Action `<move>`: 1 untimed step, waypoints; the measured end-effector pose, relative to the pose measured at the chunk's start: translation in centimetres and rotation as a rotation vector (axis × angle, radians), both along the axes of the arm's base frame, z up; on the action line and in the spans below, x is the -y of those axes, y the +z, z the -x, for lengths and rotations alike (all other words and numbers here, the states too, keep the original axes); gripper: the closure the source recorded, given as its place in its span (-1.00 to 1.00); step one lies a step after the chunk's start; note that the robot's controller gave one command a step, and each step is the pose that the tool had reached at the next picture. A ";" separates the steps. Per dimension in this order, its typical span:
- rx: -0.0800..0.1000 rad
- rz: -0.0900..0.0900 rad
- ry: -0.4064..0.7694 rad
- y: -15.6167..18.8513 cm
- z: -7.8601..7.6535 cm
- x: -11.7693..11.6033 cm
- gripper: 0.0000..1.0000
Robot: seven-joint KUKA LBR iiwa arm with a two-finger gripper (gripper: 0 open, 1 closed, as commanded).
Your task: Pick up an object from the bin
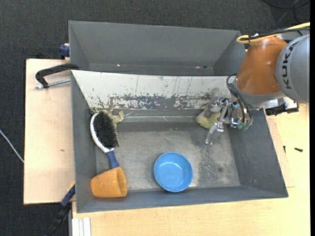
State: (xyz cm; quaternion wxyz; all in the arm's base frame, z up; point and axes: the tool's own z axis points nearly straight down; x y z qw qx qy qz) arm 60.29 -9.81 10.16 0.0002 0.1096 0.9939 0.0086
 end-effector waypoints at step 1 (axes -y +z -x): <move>0.009 -0.004 -0.012 -2.3 -0.7 0.4 -1.00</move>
Offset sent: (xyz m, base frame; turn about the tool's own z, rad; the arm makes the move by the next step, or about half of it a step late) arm -0.0006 -0.0184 -0.0316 0.0257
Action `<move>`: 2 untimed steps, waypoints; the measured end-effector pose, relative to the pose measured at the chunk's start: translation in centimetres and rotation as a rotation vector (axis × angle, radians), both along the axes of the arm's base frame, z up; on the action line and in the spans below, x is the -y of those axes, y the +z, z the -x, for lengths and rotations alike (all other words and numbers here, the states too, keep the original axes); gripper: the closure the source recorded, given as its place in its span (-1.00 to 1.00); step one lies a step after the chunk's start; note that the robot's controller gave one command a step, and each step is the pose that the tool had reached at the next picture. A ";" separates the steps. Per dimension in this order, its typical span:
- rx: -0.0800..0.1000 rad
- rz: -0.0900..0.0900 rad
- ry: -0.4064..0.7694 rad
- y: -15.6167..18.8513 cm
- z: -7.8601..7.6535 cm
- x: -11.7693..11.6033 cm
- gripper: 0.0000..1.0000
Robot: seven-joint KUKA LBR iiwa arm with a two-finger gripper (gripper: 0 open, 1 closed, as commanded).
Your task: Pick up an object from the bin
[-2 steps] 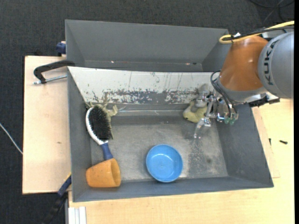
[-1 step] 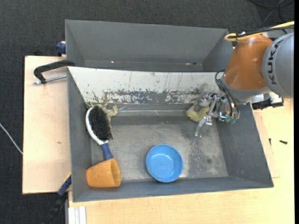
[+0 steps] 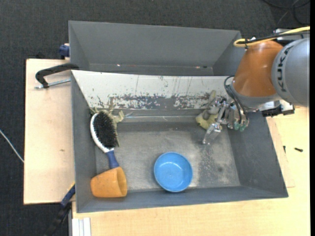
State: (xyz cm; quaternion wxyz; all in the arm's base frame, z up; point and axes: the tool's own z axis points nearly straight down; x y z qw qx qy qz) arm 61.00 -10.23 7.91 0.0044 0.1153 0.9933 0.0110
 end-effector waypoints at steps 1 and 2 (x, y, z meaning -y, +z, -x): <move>-0.008 0.011 0.008 0.5 -0.3 -0.7 -1.00; 0.017 0.018 0.003 0.9 -0.9 -0.3 1.00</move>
Offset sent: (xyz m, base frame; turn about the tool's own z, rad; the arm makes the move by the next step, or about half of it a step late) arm 0.0000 0.0000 0.0000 -0.0001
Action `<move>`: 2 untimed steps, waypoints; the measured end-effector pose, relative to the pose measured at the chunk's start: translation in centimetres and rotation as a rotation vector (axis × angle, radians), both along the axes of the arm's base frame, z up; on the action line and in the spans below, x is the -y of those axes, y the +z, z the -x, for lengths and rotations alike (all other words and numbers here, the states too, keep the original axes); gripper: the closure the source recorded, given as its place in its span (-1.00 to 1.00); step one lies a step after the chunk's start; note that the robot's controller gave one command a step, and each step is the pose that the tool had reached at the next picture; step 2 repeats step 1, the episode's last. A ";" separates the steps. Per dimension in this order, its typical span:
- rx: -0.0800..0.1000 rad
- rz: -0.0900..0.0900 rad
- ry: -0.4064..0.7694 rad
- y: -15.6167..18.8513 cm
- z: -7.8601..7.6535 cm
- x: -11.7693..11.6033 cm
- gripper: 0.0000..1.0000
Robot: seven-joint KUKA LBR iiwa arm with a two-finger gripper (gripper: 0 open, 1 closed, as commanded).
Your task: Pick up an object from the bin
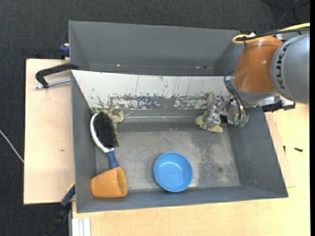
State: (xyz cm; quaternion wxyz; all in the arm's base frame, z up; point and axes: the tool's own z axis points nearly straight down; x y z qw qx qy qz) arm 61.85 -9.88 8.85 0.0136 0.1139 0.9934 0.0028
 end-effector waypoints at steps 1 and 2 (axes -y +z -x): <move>-0.011 0.003 0.002 8.4 -0.4 -0.1 1.00; -0.011 0.003 0.002 8.4 -0.4 -0.1 1.00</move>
Offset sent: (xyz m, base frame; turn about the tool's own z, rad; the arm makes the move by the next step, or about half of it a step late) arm 0.0000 0.0000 0.0767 -0.0001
